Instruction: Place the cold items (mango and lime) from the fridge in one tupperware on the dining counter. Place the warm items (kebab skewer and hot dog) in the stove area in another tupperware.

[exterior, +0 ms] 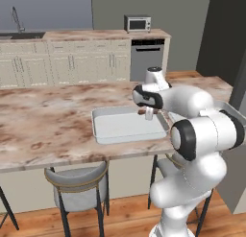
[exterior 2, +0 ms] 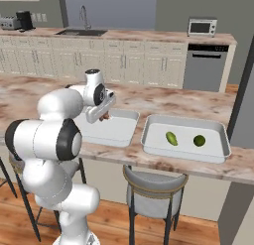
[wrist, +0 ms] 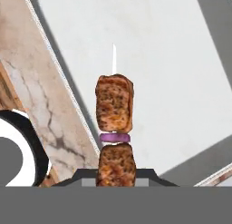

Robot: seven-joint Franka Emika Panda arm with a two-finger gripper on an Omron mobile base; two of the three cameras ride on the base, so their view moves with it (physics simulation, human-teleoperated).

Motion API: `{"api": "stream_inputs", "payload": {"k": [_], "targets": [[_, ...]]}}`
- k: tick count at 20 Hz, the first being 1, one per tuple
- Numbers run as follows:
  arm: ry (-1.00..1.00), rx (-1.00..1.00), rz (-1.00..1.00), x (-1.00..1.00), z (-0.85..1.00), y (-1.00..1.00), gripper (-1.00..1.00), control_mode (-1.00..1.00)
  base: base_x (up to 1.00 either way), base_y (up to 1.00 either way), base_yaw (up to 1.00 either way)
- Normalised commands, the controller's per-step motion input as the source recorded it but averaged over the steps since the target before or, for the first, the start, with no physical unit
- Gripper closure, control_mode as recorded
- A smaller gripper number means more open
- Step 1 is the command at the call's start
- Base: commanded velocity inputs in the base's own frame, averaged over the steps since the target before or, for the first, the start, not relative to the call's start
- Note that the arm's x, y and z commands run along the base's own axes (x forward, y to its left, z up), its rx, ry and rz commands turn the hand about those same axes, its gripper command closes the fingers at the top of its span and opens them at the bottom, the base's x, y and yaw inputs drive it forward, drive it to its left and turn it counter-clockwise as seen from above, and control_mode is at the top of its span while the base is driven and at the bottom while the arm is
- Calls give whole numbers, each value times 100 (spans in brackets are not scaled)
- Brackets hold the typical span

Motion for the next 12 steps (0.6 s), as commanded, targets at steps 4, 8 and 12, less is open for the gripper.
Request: {"api": "stream_inputs", "payload": {"k": [4, 8, 12], "targets": [[0, 6, 6, 65, -59, -7, 100, -100, 0, 0, 0], [0, 6, 6, 61, -58, -8, 100, -100, 0, 0, 0], [0, 5, 5, 65, -53, -8, 100, -100, 0, 0, 0]]}}
